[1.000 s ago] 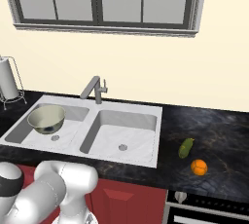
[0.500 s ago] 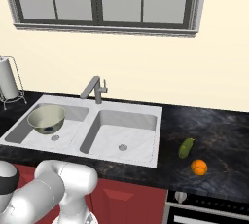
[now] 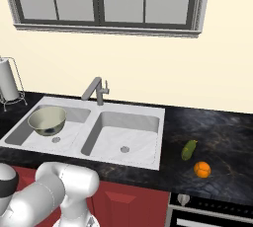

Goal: Remove the cucumber and orange from the sink. Then move the bowl and cup from the counter to the sink for washing.

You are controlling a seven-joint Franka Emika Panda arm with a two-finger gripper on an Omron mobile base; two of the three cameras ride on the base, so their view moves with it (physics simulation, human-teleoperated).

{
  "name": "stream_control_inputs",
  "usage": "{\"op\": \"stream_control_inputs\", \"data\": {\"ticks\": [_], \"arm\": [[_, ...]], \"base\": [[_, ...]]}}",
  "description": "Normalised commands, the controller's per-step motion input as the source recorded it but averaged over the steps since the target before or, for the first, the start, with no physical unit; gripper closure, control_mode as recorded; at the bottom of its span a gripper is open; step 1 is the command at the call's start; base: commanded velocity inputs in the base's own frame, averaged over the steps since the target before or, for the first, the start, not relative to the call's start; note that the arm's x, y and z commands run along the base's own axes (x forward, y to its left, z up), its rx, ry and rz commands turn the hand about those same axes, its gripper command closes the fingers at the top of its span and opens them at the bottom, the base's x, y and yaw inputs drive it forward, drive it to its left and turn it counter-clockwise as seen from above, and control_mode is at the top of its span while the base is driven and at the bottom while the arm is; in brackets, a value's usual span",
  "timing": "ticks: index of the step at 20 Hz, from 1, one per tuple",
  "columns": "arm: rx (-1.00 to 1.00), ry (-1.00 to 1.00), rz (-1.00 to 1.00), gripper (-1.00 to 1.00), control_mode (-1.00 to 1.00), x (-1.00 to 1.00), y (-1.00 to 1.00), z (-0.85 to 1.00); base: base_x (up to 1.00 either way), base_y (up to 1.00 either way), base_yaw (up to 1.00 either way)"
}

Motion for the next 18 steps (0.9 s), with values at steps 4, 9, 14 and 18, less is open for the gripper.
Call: {"op": "stream_control_inputs", "data": {"ticks": [4, 9, 14, 18], "arm": [[0.00, 0.00, 0.00, -1.00, -1.00, 0.00, 0.00, 0.00], [0.00, 0.00, 0.00, -1.00, -1.00, 0.00, 0.00, 0.00], [0.00, 0.00, 0.00, -1.00, -1.00, 0.00, 0.00, 0.00], [0.00, 0.00, 0.00, -1.00, -1.00, 0.00, 0.00, 0.00]], "base": [[0.00, 0.00, 0.00], [0.00, 0.00, 0.00], [0.00, 0.00, 0.00], [0.00, 0.00, 0.00]]}}
